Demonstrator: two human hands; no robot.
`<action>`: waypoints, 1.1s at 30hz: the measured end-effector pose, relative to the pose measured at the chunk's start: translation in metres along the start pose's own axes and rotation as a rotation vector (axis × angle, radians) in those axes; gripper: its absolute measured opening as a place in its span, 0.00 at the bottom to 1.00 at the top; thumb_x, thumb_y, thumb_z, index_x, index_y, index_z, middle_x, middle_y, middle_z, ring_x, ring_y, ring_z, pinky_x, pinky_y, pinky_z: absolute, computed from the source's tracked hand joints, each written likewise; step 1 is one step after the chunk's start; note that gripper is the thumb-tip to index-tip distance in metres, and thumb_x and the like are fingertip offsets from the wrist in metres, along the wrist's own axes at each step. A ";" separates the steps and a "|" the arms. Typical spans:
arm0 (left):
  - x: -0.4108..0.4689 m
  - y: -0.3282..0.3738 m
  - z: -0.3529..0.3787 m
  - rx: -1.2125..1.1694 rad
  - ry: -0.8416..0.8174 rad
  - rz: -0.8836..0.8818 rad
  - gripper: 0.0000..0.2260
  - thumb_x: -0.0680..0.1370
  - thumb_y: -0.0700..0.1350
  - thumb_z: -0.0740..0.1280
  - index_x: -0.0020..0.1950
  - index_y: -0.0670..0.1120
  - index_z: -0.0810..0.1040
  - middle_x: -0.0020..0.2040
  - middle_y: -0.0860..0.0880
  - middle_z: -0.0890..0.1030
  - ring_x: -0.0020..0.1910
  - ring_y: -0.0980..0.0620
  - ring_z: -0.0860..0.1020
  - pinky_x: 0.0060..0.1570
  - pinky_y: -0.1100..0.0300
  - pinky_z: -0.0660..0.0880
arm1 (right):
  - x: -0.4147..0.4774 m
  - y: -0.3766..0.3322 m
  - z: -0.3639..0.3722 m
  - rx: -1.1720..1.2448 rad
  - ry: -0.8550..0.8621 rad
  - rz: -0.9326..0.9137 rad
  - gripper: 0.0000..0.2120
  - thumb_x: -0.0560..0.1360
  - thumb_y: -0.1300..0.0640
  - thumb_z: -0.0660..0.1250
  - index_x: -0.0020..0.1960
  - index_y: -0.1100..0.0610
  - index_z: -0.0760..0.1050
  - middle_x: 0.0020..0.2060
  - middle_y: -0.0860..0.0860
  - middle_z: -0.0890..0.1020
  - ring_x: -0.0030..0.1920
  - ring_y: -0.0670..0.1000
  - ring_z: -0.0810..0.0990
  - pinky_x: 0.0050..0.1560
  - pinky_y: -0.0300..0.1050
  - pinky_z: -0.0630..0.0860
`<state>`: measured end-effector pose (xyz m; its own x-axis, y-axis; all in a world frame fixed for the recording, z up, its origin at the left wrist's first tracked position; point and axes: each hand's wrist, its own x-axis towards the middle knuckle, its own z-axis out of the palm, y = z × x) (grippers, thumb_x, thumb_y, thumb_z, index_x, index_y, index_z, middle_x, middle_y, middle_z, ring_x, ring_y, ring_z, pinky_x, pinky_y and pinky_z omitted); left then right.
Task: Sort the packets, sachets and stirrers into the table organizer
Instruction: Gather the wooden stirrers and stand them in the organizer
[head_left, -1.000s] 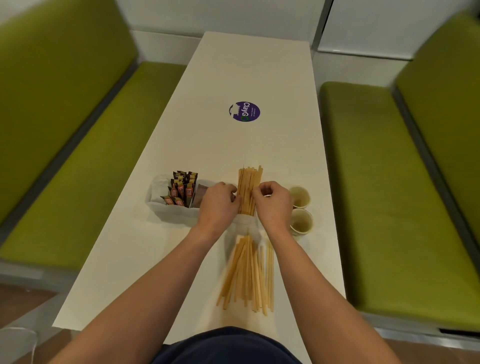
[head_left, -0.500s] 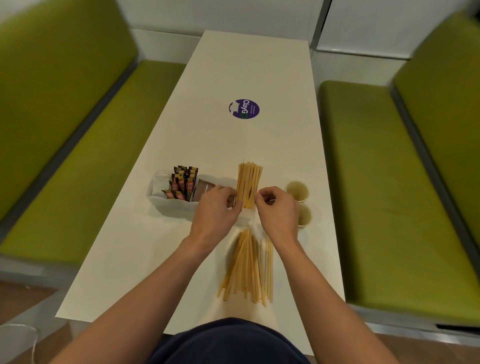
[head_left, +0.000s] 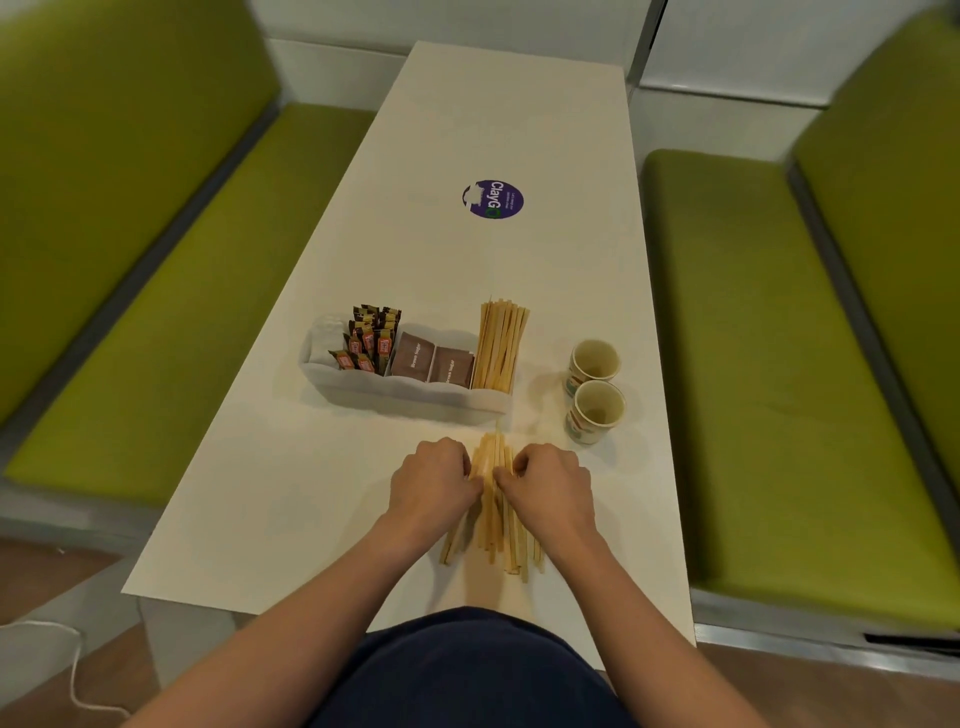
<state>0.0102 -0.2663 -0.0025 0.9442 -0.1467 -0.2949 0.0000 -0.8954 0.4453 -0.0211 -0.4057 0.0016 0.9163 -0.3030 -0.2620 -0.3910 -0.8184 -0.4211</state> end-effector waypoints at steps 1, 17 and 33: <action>0.001 0.001 -0.001 -0.029 -0.012 -0.014 0.07 0.70 0.49 0.71 0.42 0.46 0.84 0.38 0.51 0.82 0.38 0.49 0.81 0.39 0.53 0.81 | 0.001 -0.001 0.001 -0.010 0.001 0.010 0.13 0.77 0.45 0.69 0.46 0.55 0.82 0.41 0.51 0.83 0.43 0.55 0.81 0.45 0.49 0.79; 0.013 0.004 -0.012 -0.035 -0.127 -0.051 0.07 0.66 0.47 0.74 0.35 0.44 0.82 0.33 0.48 0.82 0.34 0.50 0.81 0.33 0.58 0.76 | 0.009 0.005 -0.003 0.306 -0.052 0.186 0.05 0.68 0.50 0.73 0.36 0.50 0.83 0.33 0.45 0.83 0.38 0.48 0.82 0.43 0.50 0.83; 0.082 0.058 -0.117 -0.581 0.477 0.286 0.02 0.72 0.44 0.73 0.43 0.48 0.84 0.36 0.55 0.83 0.33 0.60 0.77 0.41 0.62 0.78 | -0.008 -0.001 -0.045 0.885 0.208 0.093 0.05 0.75 0.59 0.74 0.41 0.53 0.84 0.33 0.48 0.84 0.33 0.47 0.83 0.43 0.51 0.85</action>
<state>0.1261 -0.2814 0.0977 0.9726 -0.0242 0.2313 -0.2153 -0.4696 0.8562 -0.0242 -0.4243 0.0428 0.8415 -0.5007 -0.2028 -0.3095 -0.1392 -0.9407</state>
